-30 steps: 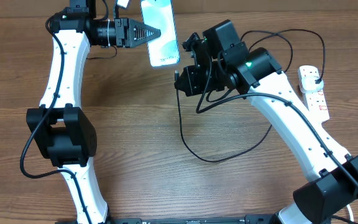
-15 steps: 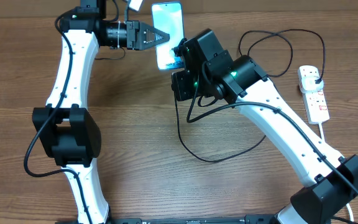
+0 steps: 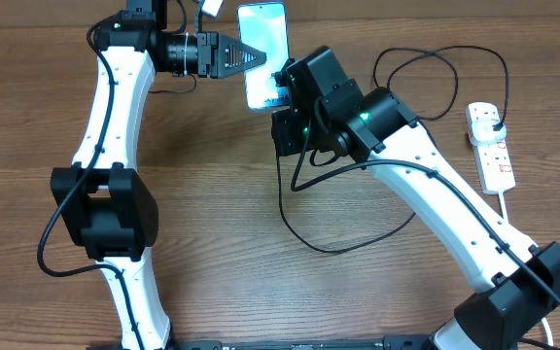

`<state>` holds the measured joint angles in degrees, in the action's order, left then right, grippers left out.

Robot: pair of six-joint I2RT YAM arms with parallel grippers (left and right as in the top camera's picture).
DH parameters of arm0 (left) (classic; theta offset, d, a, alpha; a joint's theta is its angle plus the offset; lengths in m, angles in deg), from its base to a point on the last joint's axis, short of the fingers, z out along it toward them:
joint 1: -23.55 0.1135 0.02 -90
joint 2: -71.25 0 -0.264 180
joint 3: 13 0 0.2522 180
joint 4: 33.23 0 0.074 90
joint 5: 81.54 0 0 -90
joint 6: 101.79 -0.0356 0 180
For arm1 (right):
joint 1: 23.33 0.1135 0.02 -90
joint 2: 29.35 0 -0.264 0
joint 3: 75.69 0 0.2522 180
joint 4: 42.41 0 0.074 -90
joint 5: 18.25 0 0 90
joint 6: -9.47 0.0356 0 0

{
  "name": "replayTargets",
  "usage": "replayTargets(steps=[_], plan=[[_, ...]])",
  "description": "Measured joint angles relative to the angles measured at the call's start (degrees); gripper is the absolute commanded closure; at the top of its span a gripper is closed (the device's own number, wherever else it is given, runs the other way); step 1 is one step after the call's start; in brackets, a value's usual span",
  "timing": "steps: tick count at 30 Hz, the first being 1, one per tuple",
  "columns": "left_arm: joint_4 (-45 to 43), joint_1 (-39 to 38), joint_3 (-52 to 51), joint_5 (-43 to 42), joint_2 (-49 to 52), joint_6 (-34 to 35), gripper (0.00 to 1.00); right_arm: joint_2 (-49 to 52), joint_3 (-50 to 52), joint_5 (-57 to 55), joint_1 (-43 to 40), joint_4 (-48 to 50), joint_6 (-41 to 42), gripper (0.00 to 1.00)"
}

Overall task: Plug charger to phone and switch on socket
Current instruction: 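Push the plug up into the phone's port with the right gripper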

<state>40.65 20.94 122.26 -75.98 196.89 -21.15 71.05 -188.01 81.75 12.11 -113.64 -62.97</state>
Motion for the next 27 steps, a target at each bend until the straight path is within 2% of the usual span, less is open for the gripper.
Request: replayTargets(steps=[27], plan=[[0.0,0.0,0.0,-0.5,0.0,1.7,0.96,0.0,0.0,-2.1,0.6,1.1,1.6,0.96]])
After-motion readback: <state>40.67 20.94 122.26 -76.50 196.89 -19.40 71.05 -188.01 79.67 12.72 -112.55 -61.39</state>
